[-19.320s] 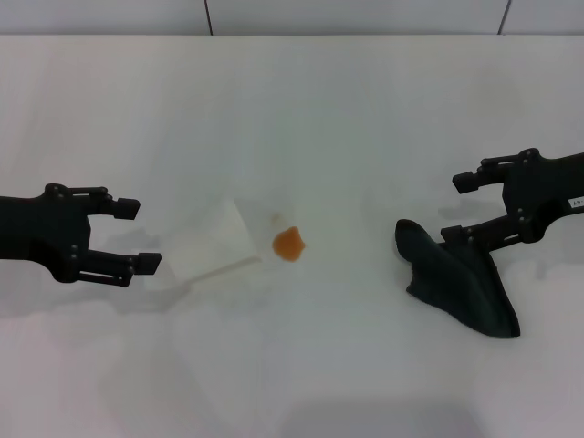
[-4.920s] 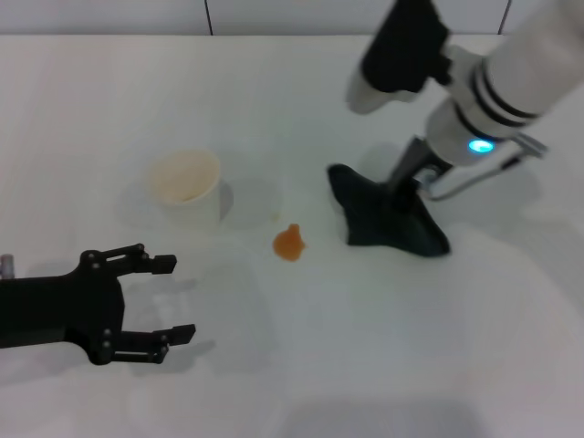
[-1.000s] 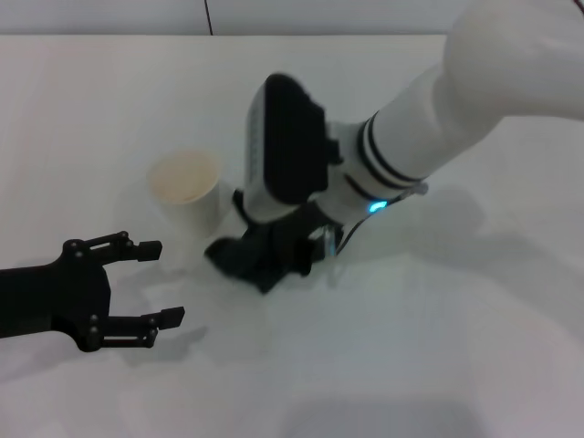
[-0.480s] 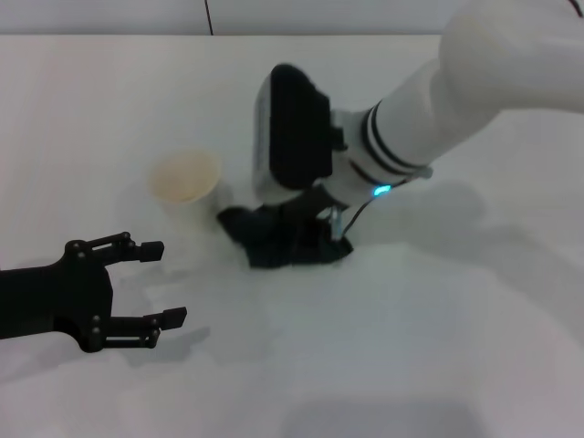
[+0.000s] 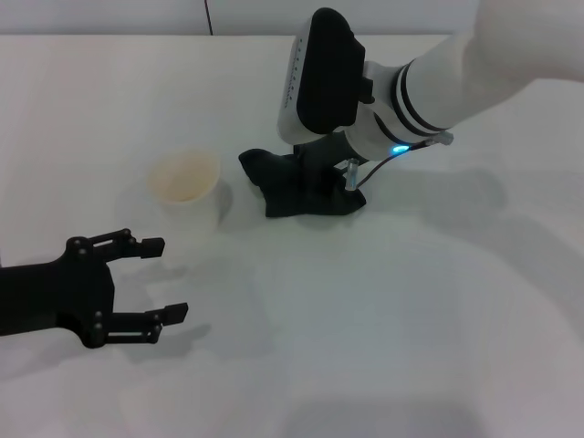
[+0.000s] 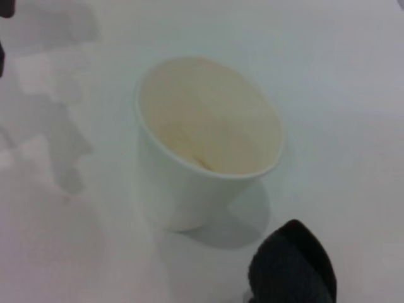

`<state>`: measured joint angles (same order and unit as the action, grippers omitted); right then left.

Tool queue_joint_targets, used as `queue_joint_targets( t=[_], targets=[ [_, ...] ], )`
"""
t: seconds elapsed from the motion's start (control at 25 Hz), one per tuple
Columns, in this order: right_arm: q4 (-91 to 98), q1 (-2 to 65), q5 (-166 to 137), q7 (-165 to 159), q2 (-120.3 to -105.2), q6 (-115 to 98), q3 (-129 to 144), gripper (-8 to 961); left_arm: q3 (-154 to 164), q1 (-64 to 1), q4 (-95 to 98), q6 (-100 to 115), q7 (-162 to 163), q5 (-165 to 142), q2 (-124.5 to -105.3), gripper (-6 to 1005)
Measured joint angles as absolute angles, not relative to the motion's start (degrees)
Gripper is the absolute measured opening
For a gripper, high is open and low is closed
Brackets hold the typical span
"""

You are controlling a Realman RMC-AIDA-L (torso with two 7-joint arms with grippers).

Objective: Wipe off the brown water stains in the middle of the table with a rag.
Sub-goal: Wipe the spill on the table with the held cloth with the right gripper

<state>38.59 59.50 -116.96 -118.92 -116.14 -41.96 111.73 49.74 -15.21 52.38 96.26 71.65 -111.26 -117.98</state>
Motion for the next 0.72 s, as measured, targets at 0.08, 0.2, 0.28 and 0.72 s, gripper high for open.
queue_joint_targets(
  t=[0.08, 0.2, 0.28, 0.72],
  targets=[
    [39.36, 59.49, -116.66, -118.88, -116.16, -43.14, 112.2, 166, 49.75, -15.32, 52.38, 96.21, 71.7, -111.26, -117.99, 887],
    [41.61, 59.1, -114.19, -118.48, -116.17, -46.84, 113.68, 172, 49.75, -15.5, 52.38, 96.11, 71.91, -111.26, -118.01, 887],
    [43.47, 58.45, -113.05, -118.28, -116.19, -49.2, 114.28, 176, 49.74, -15.6, 52.38, 95.98, 71.95, -111.26, -118.02, 887],
    [53.25, 50.21, -120.02, -117.47, -115.55, -61.7, 105.02, 197, 49.58, -16.1, 52.38, 95.3, 72.05, -111.12, -118.04, 887]
  ],
)
